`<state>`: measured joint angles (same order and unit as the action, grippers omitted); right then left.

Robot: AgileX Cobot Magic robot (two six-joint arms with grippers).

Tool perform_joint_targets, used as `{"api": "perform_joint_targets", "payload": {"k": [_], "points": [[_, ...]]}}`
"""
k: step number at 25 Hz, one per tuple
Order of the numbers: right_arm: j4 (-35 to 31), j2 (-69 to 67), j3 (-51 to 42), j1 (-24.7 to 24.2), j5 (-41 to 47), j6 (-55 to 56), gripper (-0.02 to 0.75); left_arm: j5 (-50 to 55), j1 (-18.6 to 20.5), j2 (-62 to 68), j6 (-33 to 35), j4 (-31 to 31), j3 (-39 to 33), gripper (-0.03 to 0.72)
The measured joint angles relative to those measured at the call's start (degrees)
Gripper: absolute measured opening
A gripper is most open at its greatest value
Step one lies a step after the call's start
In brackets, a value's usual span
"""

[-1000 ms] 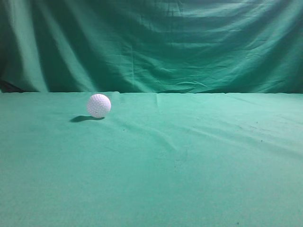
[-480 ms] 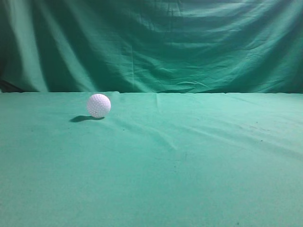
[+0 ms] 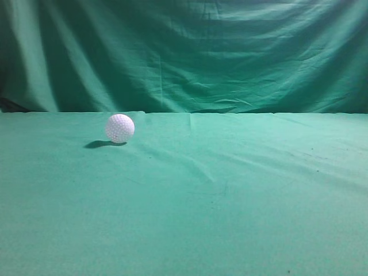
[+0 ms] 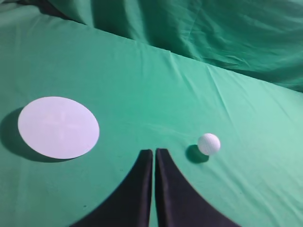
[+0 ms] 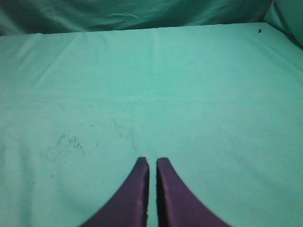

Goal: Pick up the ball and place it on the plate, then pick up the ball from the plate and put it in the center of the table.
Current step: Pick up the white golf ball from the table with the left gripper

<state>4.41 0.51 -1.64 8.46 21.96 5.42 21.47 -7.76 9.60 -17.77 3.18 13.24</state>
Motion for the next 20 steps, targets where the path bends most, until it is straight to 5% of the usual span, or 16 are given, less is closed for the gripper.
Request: {"api": "perform_joint_targets", "payload": {"k": [4, 13, 20], "points": [[0.0, 0.0, 0.0, 0.0, 0.0, 0.0, 0.048, 1.2, 0.0, 2.0, 1.6, 2.3, 2.5, 0.000], [0.0, 0.0, 0.0, 0.0, 0.0, 0.0, 0.048, 17.7, 0.0, 27.5, 29.5, 14.3, 17.2, 0.000], [0.0, 0.0, 0.0, 0.0, 0.0, 0.0, 0.048, 18.1, 0.0, 46.5, 39.3, 19.1, 26.9, 0.000]]}}
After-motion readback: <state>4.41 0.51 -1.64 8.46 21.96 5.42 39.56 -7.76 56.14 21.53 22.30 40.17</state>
